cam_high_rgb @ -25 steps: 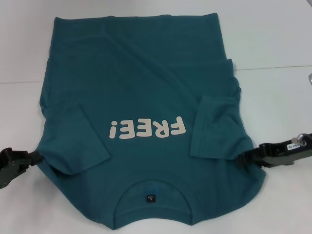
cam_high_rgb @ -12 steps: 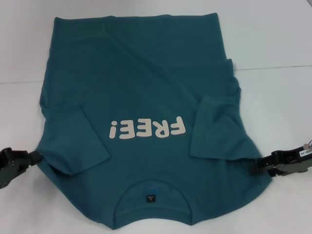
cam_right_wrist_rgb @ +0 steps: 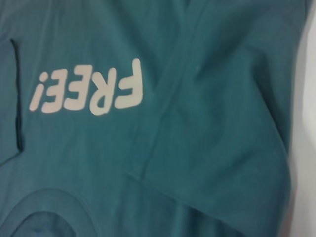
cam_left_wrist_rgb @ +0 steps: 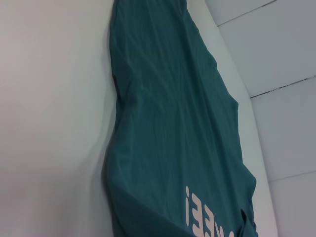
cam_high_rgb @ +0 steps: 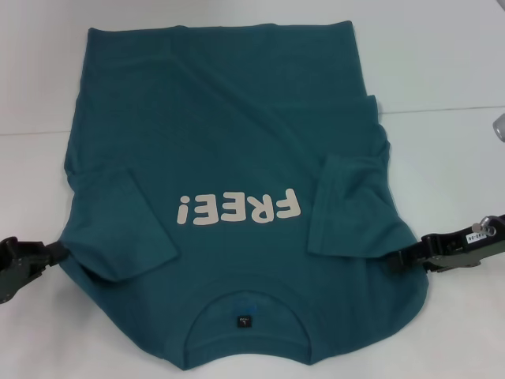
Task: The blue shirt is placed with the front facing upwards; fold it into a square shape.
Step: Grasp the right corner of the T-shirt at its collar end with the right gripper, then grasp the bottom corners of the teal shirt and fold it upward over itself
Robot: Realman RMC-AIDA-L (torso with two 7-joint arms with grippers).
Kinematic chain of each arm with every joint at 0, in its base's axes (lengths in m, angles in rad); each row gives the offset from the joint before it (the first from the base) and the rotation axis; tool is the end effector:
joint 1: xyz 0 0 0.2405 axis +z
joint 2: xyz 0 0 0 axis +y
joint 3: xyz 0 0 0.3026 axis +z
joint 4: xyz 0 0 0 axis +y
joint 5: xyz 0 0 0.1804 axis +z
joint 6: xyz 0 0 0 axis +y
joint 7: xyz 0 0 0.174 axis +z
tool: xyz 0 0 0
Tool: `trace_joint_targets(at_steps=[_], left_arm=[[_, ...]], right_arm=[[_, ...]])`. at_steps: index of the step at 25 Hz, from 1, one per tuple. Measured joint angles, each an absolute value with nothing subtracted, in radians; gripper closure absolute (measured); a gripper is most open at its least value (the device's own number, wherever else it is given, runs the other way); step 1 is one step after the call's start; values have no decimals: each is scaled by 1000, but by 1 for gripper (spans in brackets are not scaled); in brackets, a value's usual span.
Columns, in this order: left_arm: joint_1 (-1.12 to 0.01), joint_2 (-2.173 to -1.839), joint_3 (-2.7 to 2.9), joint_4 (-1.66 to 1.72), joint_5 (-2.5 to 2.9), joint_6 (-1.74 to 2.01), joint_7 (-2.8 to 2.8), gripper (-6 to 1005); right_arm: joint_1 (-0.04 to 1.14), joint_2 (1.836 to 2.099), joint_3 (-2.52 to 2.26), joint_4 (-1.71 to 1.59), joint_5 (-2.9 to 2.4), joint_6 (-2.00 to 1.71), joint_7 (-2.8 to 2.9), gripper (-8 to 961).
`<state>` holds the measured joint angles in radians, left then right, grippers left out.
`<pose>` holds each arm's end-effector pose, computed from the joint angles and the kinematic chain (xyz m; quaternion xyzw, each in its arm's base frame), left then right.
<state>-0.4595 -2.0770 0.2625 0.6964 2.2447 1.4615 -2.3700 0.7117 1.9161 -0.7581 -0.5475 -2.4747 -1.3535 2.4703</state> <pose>-0.3520 0.3328 -0.0065 -0.6110 -0.7092 -0.3158 0.1547 0.3295 0.3845 -0.0168 -0.7606 0.6334 0.0098 0.1425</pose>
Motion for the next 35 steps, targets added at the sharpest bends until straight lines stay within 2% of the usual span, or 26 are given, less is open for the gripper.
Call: trace_joint_targets(at_steps=[4,15,25,35], left_arm=[[-459,-2077,253,696,2244,1462,-2370,954],[-459,-2077,249,696,2244,1462,-2370,951],[-461,-2064,268,750,2318,1535,-2357,954],[-481,-2047,311,846,2467,1684,-2369,957]], right_arm=[[718,1919,-760,-551,-2495,-1354,2475,419],[718,1917,-761,-558,-2496,-1371,2462,857],[681,1903,-761,-649,-2500,-1488,2459,911],[656,1901,-758,-712,-2565,-1585,2465,908]])
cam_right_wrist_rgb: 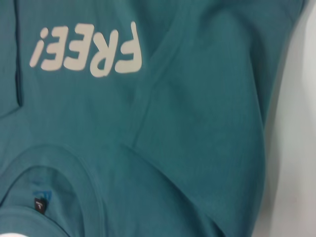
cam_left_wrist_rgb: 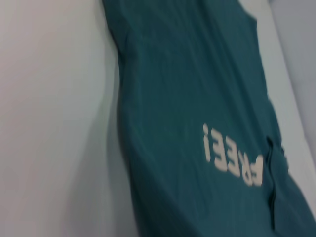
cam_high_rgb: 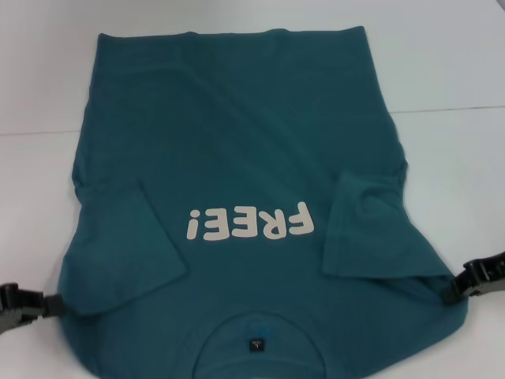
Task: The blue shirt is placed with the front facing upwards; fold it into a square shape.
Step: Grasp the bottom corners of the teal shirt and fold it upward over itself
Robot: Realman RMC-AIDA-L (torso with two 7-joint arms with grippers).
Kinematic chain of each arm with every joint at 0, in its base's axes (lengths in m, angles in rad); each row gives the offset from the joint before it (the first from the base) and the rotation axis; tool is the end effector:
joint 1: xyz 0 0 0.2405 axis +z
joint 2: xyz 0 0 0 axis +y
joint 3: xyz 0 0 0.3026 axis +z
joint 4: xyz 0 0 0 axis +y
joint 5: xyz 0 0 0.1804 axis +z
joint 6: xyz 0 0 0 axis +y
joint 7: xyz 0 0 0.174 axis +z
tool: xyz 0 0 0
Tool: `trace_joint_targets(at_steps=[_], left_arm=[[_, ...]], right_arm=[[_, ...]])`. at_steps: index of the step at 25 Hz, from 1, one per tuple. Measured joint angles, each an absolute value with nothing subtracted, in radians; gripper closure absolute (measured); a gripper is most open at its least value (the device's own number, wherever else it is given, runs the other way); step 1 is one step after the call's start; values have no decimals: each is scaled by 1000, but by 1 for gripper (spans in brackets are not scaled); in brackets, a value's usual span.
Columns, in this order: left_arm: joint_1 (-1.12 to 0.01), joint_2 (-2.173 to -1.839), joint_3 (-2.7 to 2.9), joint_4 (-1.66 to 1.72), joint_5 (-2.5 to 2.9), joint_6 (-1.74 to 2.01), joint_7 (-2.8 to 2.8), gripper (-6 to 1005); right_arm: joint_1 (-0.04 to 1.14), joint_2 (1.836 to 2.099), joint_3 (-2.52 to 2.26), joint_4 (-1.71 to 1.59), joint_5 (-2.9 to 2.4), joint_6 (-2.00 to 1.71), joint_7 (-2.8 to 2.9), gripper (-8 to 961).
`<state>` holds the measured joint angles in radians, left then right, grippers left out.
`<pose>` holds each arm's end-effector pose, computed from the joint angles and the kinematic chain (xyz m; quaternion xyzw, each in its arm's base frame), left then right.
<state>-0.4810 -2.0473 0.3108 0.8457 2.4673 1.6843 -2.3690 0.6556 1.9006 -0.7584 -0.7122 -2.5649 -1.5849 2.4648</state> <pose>-0.3485 0.3084 0.0031 -0.6955 -0.6857 -0.1827 0.1129 0.3393 0.3530 0.0103 -0.7754 0.6198 -0.0512 0.1095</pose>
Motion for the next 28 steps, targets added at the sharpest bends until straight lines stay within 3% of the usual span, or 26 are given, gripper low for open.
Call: trace_joint_targets(at_steps=[17,26,28], left_arm=[[-453,-2061,307,890,2489,1781,-2304,944],[-431,-2050,197,852,2401,1777,-2289,936],[-427,-2047,184,855,2405,1783,-2308,792]], right_arm=[[639,1918,-754,-715,-2642,-1628,2441,902],[644,1920,-751,-726,-2633,-1622,2436,899],[645,1920,-751,-727,-2632,-1623,2436,899]])
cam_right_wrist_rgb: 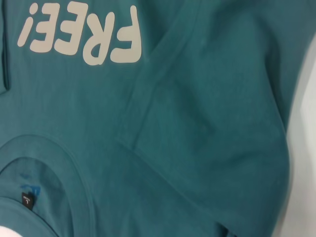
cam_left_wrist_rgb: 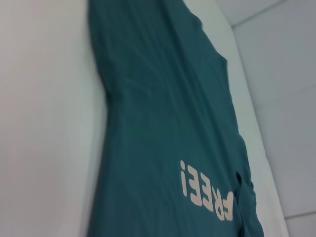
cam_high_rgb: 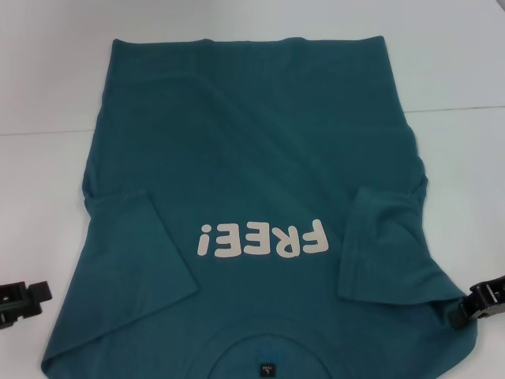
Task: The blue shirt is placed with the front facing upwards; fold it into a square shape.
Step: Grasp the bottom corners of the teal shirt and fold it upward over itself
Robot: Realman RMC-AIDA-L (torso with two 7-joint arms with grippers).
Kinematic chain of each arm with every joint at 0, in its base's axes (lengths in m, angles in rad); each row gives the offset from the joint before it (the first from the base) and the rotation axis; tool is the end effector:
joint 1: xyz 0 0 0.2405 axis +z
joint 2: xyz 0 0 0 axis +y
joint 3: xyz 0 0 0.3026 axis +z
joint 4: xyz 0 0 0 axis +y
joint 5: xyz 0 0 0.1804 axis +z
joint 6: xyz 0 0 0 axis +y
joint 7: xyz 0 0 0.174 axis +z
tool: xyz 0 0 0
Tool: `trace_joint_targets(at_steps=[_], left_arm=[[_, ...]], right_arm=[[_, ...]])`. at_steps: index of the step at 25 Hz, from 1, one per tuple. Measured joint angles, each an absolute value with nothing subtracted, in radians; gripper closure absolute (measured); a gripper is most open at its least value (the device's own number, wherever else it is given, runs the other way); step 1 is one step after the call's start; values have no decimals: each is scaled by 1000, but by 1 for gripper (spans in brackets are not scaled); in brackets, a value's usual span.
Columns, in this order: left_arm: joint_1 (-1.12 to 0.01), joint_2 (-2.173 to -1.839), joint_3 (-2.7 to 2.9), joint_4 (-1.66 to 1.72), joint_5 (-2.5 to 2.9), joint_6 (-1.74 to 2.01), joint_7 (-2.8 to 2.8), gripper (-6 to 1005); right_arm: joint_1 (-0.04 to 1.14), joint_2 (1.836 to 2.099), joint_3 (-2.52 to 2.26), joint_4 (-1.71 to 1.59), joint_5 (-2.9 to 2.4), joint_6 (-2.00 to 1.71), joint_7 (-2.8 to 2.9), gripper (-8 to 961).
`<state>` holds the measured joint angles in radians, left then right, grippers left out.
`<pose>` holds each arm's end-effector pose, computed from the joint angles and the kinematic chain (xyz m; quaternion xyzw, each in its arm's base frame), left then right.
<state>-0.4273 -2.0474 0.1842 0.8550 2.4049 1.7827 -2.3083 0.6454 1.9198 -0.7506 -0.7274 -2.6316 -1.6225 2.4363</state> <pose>-0.3512 0.2886 0.0187 -0.6807 -0.6787 -0.2539 0.1075 0.3457 0.3386 0.0049 -0.7790 0.6143 -0.0827 0.0945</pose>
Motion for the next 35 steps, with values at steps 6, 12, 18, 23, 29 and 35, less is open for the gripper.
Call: trace_joint_targets(at_steps=[6,12,18,23,29,35], left_arm=[[-419,-2041,185,859,2477,1790,-2385,485],[-422,-2044,204,853,2525,1770,-2411,243],[-422,-2048,214,830,2554,1709,-2420,80],[-426,-2048,238,800,2555,1659,-2409,80],[-429,-2049,257,799,2553,1641,-2407,81],[-435,-2049,268,799,2554,1626,-2407,81]], right_arm=[[651,1920,-750,-727,-2629,-1623,2435,897],[661,1921,-749,-727,-2629,-1627,2432,895],[667,1921,-747,-727,-2628,-1629,2431,893],[669,1921,-747,-727,-2615,-1633,2430,891],[669,1922,-747,-727,-2598,-1634,2430,889],[662,1927,-747,-727,-2570,-1630,2428,888]])
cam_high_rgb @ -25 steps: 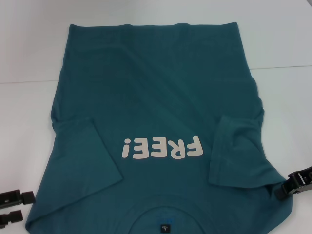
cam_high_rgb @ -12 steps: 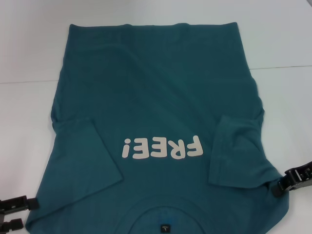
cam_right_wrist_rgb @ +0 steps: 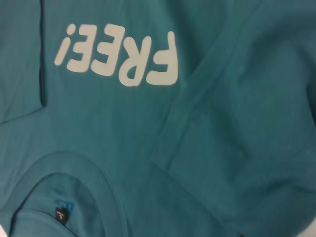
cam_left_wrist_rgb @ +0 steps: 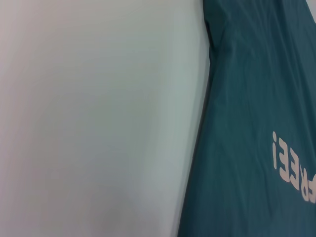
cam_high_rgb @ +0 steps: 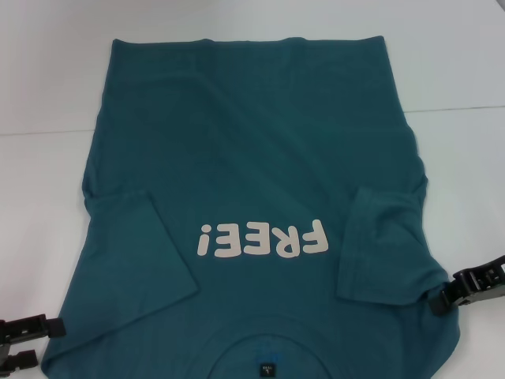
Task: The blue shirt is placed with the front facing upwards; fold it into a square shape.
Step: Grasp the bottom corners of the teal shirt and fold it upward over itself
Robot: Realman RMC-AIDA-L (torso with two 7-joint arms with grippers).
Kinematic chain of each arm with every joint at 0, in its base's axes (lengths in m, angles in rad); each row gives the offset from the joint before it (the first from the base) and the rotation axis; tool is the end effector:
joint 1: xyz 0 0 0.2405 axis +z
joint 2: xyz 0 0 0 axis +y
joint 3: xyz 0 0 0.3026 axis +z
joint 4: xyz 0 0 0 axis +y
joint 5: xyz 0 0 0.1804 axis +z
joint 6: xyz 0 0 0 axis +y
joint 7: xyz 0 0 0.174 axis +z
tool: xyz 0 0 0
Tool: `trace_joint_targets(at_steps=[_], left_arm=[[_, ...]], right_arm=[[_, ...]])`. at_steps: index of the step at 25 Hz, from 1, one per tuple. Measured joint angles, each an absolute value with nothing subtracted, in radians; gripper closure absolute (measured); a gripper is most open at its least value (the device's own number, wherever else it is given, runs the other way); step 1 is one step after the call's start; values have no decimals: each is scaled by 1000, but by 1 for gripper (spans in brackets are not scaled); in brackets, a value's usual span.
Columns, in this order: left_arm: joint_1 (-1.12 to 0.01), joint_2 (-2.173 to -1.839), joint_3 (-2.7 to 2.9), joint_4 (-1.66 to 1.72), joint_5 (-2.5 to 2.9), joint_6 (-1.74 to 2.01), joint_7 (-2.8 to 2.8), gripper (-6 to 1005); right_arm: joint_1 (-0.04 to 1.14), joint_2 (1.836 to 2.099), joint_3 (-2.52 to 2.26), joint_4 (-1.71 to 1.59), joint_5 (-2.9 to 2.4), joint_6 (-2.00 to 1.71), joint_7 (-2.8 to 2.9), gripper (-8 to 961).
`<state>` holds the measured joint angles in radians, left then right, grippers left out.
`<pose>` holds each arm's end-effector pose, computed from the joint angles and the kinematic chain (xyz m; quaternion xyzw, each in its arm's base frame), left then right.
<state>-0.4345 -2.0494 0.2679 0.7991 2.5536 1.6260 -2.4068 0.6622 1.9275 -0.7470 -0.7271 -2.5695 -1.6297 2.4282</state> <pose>-0.3795 0.2849 -0.0056 -0.6416 -0.7393 -0.1603 0.1269 0.3284 0.3470 -0.0006 -0.7910 0.6042 -0.0505 0.0816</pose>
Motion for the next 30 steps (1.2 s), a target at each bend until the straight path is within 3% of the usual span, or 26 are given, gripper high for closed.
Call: trace_joint_targets(at_steps=[20,30], left_arm=[[-446,-2057,293,747,2546,1624,-2388,82],[-511,-2059,290,685,2532,1619,-2369,82]], right_arm=[[672,1921,-738,-727,-2563,-1634,2428,881],[672,1919,-738,-727,-2554,-1634,2425,878]])
